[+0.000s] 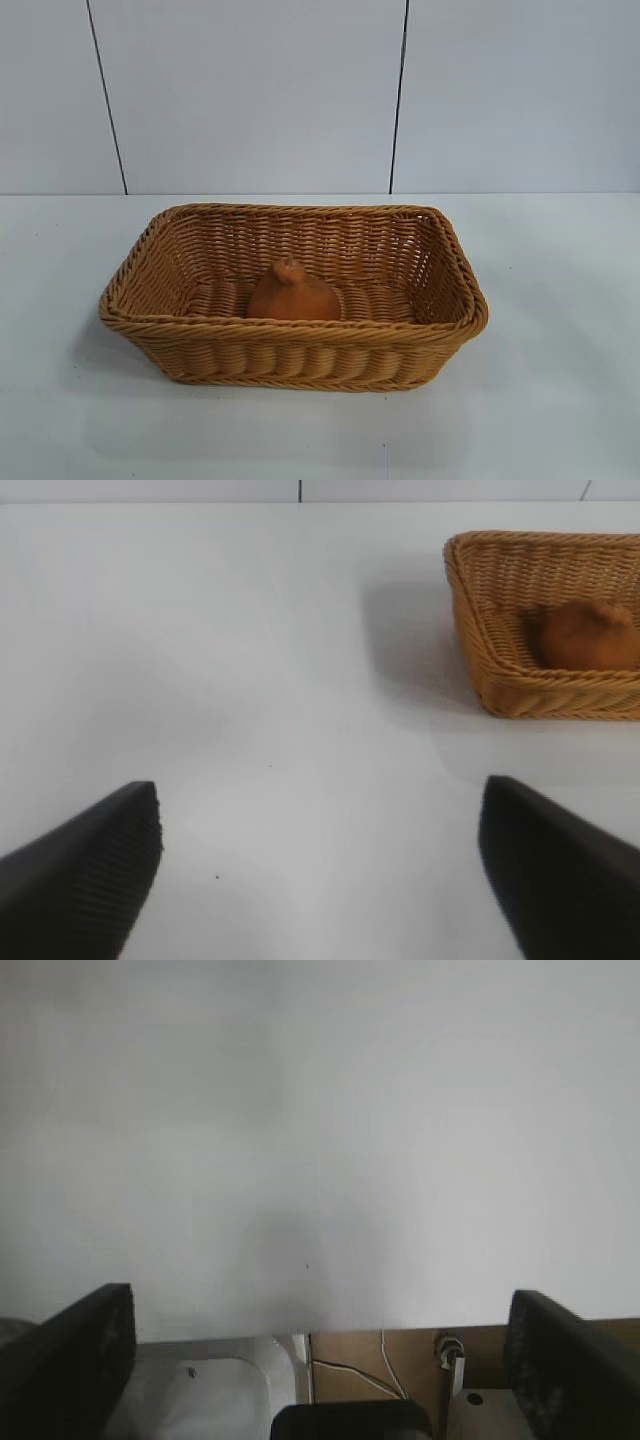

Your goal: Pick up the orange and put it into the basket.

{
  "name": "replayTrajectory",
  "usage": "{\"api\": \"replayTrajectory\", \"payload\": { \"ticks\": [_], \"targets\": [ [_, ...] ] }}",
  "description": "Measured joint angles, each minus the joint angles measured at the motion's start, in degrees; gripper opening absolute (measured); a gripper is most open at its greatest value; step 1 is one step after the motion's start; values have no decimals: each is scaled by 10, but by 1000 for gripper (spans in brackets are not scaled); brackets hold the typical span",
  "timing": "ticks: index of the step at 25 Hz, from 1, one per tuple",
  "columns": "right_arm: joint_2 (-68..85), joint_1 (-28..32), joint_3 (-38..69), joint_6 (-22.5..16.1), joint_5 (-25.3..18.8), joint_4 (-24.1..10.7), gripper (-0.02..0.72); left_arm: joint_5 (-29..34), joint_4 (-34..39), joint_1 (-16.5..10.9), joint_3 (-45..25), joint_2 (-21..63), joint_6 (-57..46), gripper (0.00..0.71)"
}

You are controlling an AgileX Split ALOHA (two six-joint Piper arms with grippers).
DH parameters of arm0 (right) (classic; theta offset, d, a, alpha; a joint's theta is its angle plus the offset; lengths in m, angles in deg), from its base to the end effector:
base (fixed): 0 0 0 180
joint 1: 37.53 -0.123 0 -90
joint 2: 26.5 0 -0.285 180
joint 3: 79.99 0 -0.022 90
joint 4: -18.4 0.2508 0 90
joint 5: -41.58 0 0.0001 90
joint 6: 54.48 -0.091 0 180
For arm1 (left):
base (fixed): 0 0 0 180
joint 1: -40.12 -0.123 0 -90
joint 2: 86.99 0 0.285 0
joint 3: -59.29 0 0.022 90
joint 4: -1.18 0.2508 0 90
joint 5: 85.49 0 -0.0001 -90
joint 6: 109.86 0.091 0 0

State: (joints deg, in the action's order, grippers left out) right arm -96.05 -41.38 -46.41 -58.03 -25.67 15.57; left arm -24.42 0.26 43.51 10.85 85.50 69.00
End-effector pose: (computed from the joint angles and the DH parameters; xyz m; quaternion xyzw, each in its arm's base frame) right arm 0.1647 0.0069 0.2649 -0.0102 0.9962 -0.0180 0.0852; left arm -0.0061 -0.0009 0.2775 0.0171 0.8525 -0.0287 0.5216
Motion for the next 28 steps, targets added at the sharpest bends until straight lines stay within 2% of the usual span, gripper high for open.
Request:
{"api": "replayTrajectory", "payload": {
  "ticks": [6, 11, 22, 28],
  "targets": [
    [165, 0, 136, 0, 54, 0, 694, 0, 0, 0, 0, 0, 0, 615],
    [306, 0, 152, 1, 85, 1, 694, 0, 0, 0, 0, 0, 0, 615],
    [600, 0, 155, 2, 86, 8, 694, 0, 0, 0, 0, 0, 0, 615],
    [621, -1, 155, 2, 86, 16, 694, 0, 0, 0, 0, 0, 0, 615]
  ]
}}
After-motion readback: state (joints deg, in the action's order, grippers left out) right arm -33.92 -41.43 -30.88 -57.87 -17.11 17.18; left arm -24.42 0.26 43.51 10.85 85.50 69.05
